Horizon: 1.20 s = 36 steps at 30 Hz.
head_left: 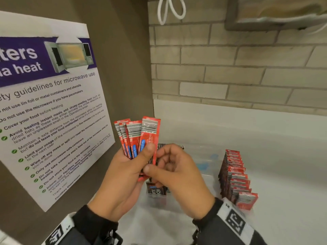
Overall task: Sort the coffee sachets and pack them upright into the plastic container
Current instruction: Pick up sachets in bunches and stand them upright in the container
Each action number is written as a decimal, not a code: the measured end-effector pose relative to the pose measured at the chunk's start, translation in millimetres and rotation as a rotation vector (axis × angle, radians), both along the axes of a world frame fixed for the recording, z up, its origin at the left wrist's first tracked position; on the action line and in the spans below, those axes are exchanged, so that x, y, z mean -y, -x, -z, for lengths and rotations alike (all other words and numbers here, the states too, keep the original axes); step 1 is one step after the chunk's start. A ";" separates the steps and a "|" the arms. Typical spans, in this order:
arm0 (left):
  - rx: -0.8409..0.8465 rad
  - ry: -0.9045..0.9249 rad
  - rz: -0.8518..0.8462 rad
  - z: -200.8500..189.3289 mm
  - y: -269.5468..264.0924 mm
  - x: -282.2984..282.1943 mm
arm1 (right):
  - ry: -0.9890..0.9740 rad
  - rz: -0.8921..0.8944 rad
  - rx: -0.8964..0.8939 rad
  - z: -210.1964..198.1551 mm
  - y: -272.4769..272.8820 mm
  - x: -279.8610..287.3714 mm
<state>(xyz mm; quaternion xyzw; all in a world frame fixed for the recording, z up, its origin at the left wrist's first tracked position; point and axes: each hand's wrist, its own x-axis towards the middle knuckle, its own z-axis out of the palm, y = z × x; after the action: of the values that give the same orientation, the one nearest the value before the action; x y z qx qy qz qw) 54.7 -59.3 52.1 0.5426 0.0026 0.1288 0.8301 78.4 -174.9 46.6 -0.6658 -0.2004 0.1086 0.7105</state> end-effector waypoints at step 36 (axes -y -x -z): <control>0.040 0.055 -0.247 0.3 -5.2 -14.9 | 0.177 0.166 0.206 -4.9 -26.2 36.2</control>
<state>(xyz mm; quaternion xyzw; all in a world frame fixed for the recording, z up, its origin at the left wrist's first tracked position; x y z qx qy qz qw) 59.9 -44.4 51.8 0.5126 0.0564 0.2407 0.8222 104.6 -211.2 51.5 -0.7476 -0.2062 -0.0024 0.6313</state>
